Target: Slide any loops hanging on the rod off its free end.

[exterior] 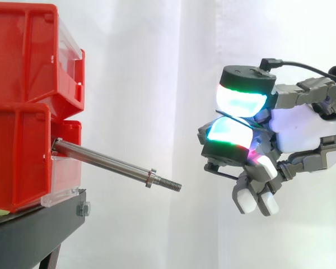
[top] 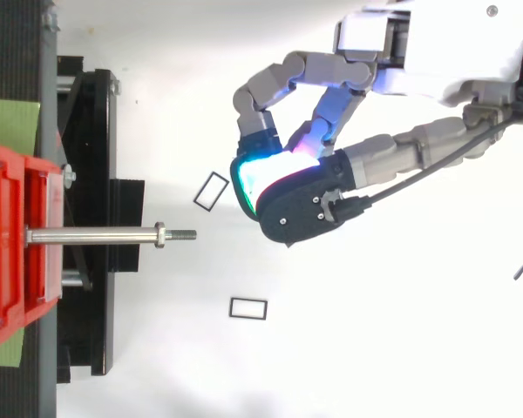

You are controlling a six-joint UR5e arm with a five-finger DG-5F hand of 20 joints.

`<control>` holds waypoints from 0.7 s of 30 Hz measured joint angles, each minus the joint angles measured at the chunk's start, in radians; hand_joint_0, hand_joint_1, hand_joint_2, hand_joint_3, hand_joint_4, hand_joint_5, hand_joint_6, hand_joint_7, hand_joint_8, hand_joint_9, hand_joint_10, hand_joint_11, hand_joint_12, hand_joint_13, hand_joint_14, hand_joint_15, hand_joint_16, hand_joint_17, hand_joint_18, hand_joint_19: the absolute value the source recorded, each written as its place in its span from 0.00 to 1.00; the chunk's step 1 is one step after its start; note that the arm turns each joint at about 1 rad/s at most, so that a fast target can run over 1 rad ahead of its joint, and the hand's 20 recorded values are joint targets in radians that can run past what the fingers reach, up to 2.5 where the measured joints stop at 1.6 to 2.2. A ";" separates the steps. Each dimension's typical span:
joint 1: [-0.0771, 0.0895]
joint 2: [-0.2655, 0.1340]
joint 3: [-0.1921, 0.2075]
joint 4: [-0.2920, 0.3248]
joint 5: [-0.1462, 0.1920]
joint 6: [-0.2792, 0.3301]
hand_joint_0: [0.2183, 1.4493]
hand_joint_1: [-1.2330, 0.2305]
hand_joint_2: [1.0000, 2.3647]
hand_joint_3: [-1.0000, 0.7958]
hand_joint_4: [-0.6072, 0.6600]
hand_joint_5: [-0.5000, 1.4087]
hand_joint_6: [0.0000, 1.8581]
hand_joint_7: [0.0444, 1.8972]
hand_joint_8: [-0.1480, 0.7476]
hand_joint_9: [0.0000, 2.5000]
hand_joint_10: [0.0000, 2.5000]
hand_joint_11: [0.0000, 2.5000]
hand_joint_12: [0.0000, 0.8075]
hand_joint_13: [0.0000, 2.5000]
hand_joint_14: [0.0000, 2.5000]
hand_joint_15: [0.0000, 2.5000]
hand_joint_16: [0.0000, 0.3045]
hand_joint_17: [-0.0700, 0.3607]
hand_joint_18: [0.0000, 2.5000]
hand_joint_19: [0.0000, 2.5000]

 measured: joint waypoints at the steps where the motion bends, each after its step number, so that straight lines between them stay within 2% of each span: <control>1: 0.000 0.000 0.000 0.002 0.000 0.000 0.24 0.50 0.00 0.29 0.65 0.18 0.40 0.69 0.57 0.43 0.01 0.24 0.51 0.37 0.00 0.13 0.23 0.53 0.35 0.27; 3: 0.000 0.000 0.000 0.005 0.000 0.000 0.24 0.56 0.00 0.28 0.65 0.19 0.38 0.70 0.57 0.43 0.01 0.24 0.52 0.36 0.00 0.13 0.23 0.53 0.34 0.27; 7: 0.000 0.000 0.000 0.007 0.000 0.000 0.26 0.61 0.00 0.28 0.63 0.20 0.36 0.73 0.57 0.43 0.01 0.24 0.51 0.36 0.01 0.13 0.23 0.52 0.34 0.28; 10: 0.000 0.000 0.000 0.008 0.000 0.000 0.30 0.52 0.01 0.36 0.63 0.20 0.36 0.75 0.57 0.44 0.01 0.24 0.50 0.37 0.01 0.14 0.22 0.51 0.34 0.27; 15: 0.001 0.000 0.000 0.008 0.000 0.000 0.27 0.43 0.02 0.50 0.65 0.18 0.42 0.74 0.57 0.43 0.01 0.25 0.50 0.37 0.01 0.13 0.22 0.52 0.34 0.27; 21: 0.001 0.000 0.000 0.008 0.002 0.002 0.28 0.41 0.02 0.55 0.66 0.17 0.45 0.75 0.57 0.44 0.01 0.25 0.49 0.37 0.01 0.13 0.22 0.51 0.35 0.26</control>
